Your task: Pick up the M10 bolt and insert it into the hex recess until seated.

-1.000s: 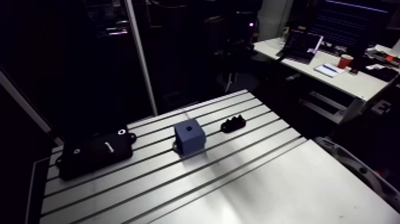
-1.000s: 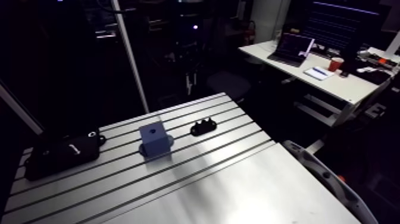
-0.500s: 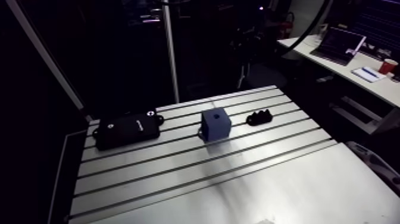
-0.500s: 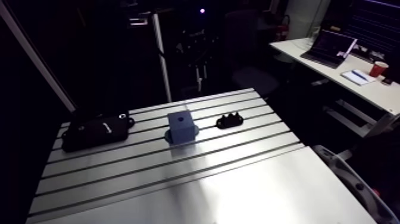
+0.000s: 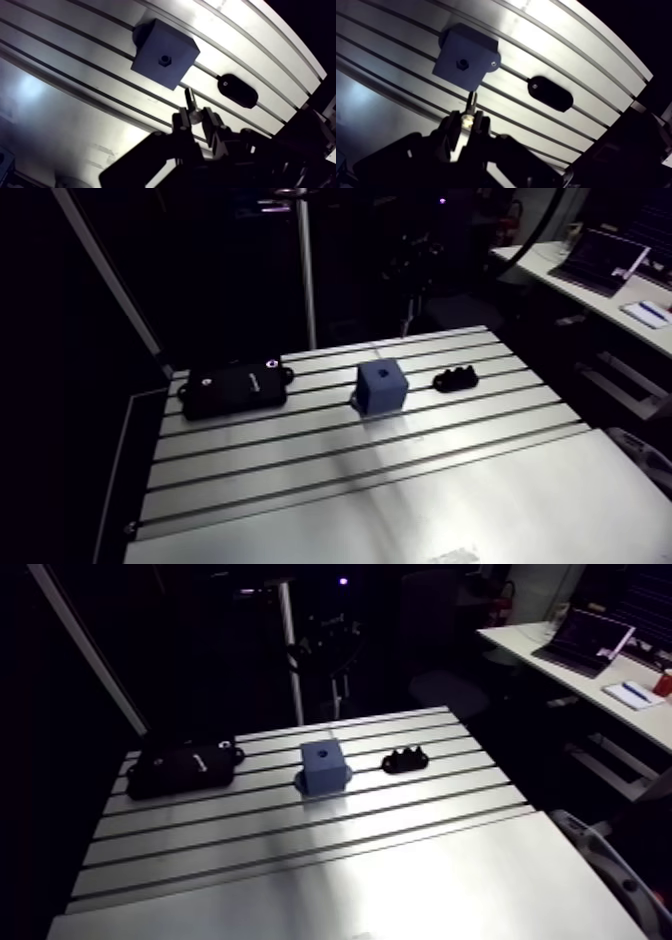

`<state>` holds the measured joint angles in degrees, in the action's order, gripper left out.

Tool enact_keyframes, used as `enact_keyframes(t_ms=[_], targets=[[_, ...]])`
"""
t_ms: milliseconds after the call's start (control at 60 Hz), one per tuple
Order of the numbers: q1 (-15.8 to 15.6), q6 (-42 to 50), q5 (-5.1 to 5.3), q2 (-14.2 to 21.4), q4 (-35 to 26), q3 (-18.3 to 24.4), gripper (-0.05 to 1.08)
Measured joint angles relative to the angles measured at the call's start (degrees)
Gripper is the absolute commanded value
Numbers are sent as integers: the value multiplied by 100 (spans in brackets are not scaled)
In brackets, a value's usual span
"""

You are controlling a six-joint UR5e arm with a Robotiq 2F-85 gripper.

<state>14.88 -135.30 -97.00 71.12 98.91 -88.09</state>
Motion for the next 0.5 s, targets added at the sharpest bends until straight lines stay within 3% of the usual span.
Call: enact_keyframes(t_ms=[500], targets=[[-141, -132, -67, -109, 28, -3, 75]])
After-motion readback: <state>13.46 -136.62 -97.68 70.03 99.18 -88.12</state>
